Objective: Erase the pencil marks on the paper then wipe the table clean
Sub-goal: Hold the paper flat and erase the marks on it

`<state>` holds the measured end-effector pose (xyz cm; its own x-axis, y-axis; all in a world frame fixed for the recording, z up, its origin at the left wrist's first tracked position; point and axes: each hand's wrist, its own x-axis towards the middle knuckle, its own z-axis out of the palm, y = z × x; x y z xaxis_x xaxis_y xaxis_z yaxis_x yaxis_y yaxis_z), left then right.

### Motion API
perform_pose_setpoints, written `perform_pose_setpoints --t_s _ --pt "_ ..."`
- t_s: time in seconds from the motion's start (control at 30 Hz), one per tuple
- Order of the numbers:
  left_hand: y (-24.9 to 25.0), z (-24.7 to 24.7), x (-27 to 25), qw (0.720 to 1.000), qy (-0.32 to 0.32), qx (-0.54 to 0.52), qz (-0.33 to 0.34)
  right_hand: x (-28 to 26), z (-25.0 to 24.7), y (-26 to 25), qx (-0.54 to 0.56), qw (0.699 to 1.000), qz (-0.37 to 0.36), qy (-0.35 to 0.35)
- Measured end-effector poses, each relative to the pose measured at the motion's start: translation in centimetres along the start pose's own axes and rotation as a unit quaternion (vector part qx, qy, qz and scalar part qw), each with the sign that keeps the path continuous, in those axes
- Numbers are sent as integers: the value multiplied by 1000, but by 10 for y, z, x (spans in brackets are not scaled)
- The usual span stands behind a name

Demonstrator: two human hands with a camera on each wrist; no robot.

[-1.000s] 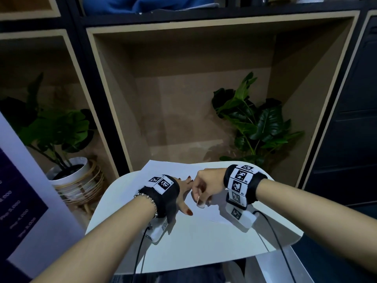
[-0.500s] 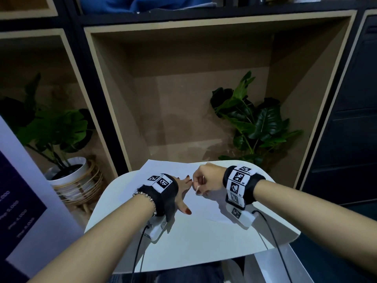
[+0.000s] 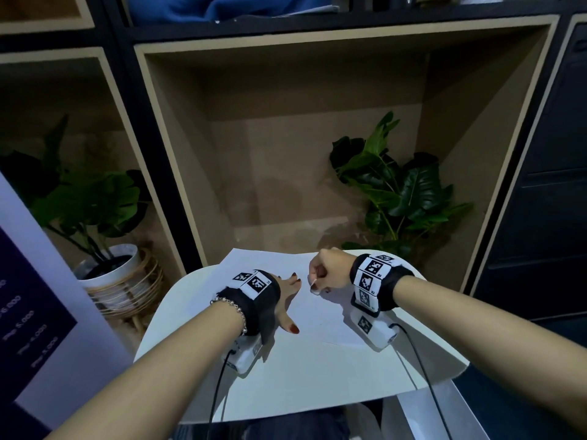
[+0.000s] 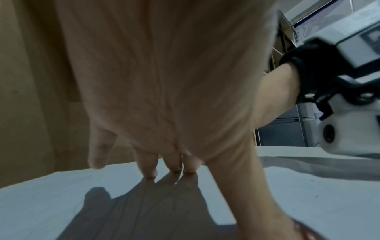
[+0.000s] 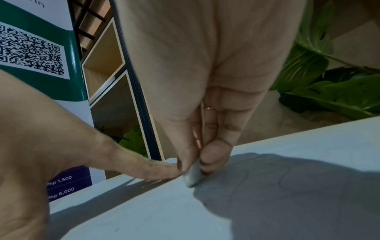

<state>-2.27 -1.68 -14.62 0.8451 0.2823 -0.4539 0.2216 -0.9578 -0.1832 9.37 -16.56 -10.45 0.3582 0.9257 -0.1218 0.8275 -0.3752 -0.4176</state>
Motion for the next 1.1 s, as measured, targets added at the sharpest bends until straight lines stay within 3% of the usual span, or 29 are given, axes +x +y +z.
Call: perform_pose_setpoints --t_s 0.2,0.33,0.37,0.53,0.57,0.67,0.73,0.9,1.03,1.1 --pt "1 -2 -2 1000 -2 2 11 -10 -5 3 41 989 -55 -135" --pt "1 -6 -3 1000 -7 15 20 -3 2 1 -3 1000 -28 10" --pt "1 -6 -3 1000 -10 16 19 -4 5 0 -4 999 -34 19" --pt "0 -2 1 1000 -7 23 17 -15 -4 -5 13 989 -64 -135" --pt "0 -2 2 1000 -7 22 15 -13 -4 -5 4 990 -64 -127" --pt "1 -4 3 999 -14 31 15 -6 1 -5 -13 999 -43 -18" --pt "1 -3 4 999 -12 36 14 -6 5 -6 -25 998 -49 -7" --pt "-3 4 9 999 6 34 19 -17 -3 -8 -14 988 -68 -138" --pt "0 -1 5 1000 2 14 24 -9 1 -7 -27 999 -41 8" --pt "1 -2 3 1000 -1 12 24 -10 4 -9 -37 998 -45 9"
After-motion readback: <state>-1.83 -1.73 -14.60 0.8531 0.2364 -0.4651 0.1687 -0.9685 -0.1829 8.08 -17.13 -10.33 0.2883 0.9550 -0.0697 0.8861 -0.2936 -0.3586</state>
